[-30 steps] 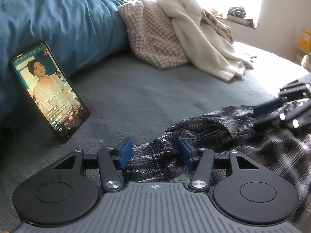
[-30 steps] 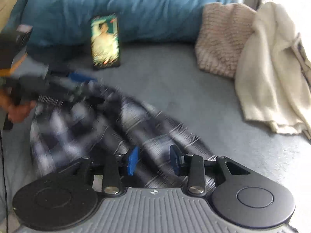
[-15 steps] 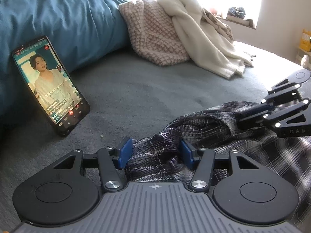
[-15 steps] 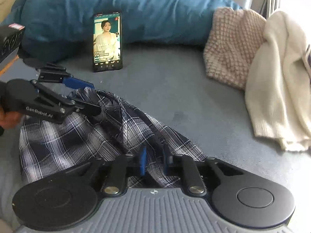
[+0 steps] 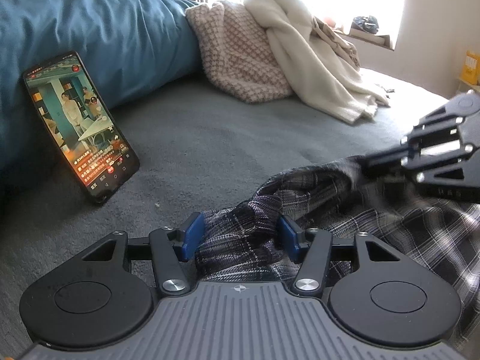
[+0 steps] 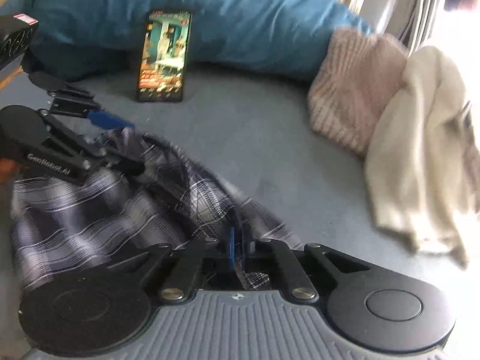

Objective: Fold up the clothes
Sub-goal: 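Pinch the plaid shirt edge with the right tool beside the left tool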

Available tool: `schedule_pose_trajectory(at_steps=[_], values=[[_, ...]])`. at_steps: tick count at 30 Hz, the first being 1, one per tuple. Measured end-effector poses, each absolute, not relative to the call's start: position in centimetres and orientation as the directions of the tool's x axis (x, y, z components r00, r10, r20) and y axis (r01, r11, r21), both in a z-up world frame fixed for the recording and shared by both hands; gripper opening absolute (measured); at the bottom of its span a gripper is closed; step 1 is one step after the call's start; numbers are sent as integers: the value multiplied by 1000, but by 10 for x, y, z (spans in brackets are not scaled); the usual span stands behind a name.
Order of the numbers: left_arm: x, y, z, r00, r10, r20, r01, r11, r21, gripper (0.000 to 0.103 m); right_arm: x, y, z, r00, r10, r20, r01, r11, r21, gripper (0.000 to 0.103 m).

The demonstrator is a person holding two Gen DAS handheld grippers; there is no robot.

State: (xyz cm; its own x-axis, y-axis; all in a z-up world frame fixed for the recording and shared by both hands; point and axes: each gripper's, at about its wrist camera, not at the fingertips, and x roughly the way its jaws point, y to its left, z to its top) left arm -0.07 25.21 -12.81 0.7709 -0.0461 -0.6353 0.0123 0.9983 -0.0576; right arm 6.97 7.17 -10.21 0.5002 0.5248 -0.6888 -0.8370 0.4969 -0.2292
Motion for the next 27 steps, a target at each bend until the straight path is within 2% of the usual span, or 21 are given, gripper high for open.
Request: schedule_pose_trajectory(at_steps=[9, 17, 24, 27], values=[[0, 258, -130, 763, -58, -644, -12, 994, -104, 56, 69, 88, -115, 559, 485, -672, -811, 490, -321, 4], [-10, 264, -115, 814, -3, -581, -50, 996, -75, 56, 71, 87, -121, 575, 482, -661, -791, 535, -298, 4], [-15, 273, -104, 819, -30, -573, -60, 989, -137, 56, 67, 82, -117, 599, 478, -642, -772, 559, -304, 4], [-16, 271, -102, 816, -29, -578, -49, 992, -119, 56, 67, 82, -117, 607, 470, -641, -764, 569, -306, 4]])
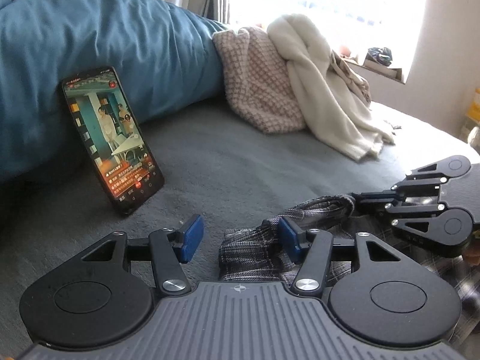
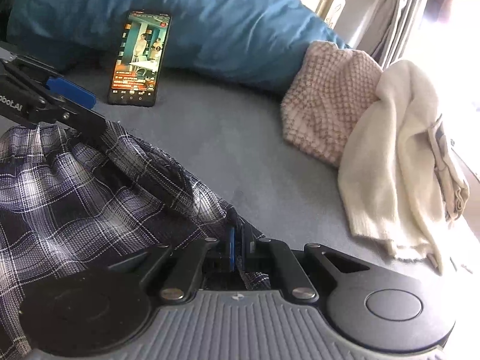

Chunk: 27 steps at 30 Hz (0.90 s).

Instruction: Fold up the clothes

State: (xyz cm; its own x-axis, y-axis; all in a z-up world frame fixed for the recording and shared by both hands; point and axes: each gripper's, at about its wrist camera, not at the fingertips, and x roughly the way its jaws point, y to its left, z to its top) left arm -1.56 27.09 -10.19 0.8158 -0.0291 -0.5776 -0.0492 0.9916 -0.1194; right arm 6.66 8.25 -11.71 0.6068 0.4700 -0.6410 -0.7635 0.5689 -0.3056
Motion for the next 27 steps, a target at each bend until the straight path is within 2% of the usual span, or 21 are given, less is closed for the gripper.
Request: schedule_pose_trajectory(at_steps=[4, 10, 15, 19, 21, 27], values=[[-19, 272, -98, 814, -40, -580, -46, 990, -134, 56, 66, 81, -116, 618, 462, -636, -753, 582, -309, 4], [-24, 273, -86, 851, -48, -522, -36, 988, -149, 56, 67, 79, -117, 618, 450, -644, -742, 603, -291, 4], [-27, 265, -81, 857, -149, -493, 47, 976, -212, 56, 67, 81, -119, 615, 446, -651, -741, 610, -282, 4], [-23, 251, -99, 792, -205, -575, 107, 974, -200, 56, 68, 80, -119, 610, 446, -655, -740, 616, -270, 4], [-21, 246, -111, 768, -178, -616, 92, 981, -168, 56, 67, 80, -120, 609, 445, -656, -740, 617, -268, 4], [-19, 234, -125, 766, -98, -636, 87, 995, -48, 56, 66, 81, -121, 605, 445, -660, -740, 619, -261, 4]])
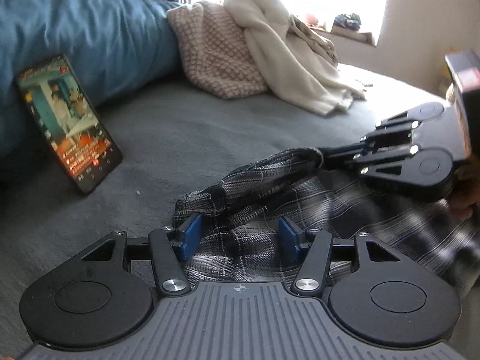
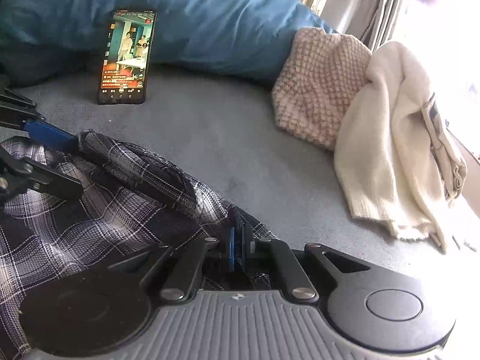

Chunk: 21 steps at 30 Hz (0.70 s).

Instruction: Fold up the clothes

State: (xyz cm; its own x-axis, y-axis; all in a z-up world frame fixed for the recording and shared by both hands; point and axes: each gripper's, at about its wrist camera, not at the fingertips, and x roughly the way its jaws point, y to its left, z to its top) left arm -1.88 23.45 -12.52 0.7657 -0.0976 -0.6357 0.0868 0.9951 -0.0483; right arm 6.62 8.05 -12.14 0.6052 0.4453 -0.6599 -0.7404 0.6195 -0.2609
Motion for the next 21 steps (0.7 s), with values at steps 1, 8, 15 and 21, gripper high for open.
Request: schedule_pose_trajectory(at_steps=[1, 8, 15, 21], values=[[-19, 233, -126, 766, -91, -636, 90, 995, -34, 56, 67, 80, -121, 603, 445, -662, -740, 622, -256, 5], [-23, 243, -111, 769, -90, -633, 50, 995, -81, 56, 74, 74, -113, 585, 458, -669, -723, 668, -175, 24], [-24, 253, -85, 808, -94, -582, 4, 988, -155, 56, 74, 53, -96, 591, 512, -624, -684, 728, -50, 65], [-2, 225, -84, 800, -139, -584, 42, 983, -177, 56, 59, 15, -77, 635, 511, -579, -627, 779, 1, 66]])
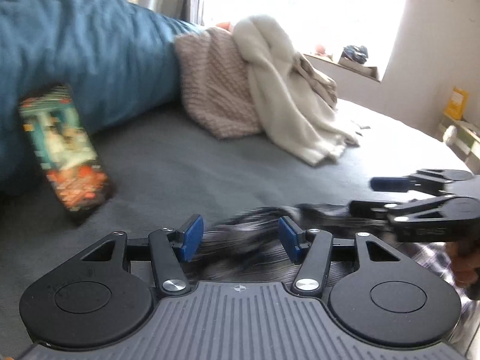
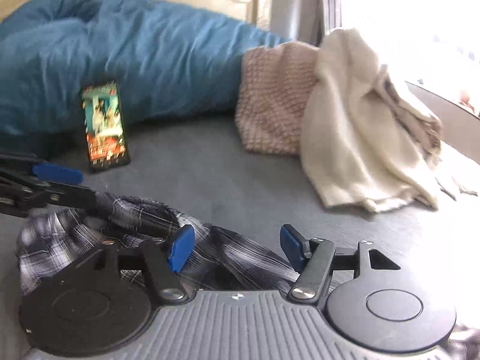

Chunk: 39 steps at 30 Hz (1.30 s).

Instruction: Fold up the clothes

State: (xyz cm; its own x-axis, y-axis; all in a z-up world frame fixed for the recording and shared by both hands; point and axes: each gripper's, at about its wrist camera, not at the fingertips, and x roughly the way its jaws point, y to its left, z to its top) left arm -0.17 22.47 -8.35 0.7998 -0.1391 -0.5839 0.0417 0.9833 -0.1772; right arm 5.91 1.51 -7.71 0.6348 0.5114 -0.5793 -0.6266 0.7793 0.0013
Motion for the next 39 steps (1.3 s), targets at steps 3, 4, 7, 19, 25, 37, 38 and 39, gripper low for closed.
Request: schedule_pose_trajectory(at_steps=[3, 4, 7, 19, 25, 37, 38, 39], values=[[14, 205, -93, 791, -146, -595, 60, 985, -162, 56, 49, -22, -67, 663, 481, -574, -601, 799, -26, 66], [20, 200, -97, 789, -143, -597, 60, 986, -157, 56, 47, -34, -65, 679, 458, -574, -593, 803, -62, 64], [34, 191, -112, 775, -105, -623, 32, 991, -128, 56, 48, -67, -67, 688, 367, -626, -576, 801, -164, 52], [43, 193, -128, 772, -41, -635, -24, 995, -94, 55, 59, -82, -119, 656, 212, -725, -636, 672, -380, 14], [43, 195, -130, 774, -36, -632, -23, 996, -85, 56, 99, -89, -121, 688, 170, -706, -529, 783, -327, 9], [42, 195, -132, 779, -37, -626, -14, 997, -76, 56, 148, -147, -111, 644, 159, -749, -223, 975, 15, 23], [43, 195, -132, 779, -38, -626, -14, 997, -77, 56, 149, -155, -108, 649, 131, -749, -180, 984, 17, 23], [44, 196, -132, 779, -39, -626, -14, 997, -79, 56, 149, -163, -106, 654, 114, -748, -142, 989, 27, 24]])
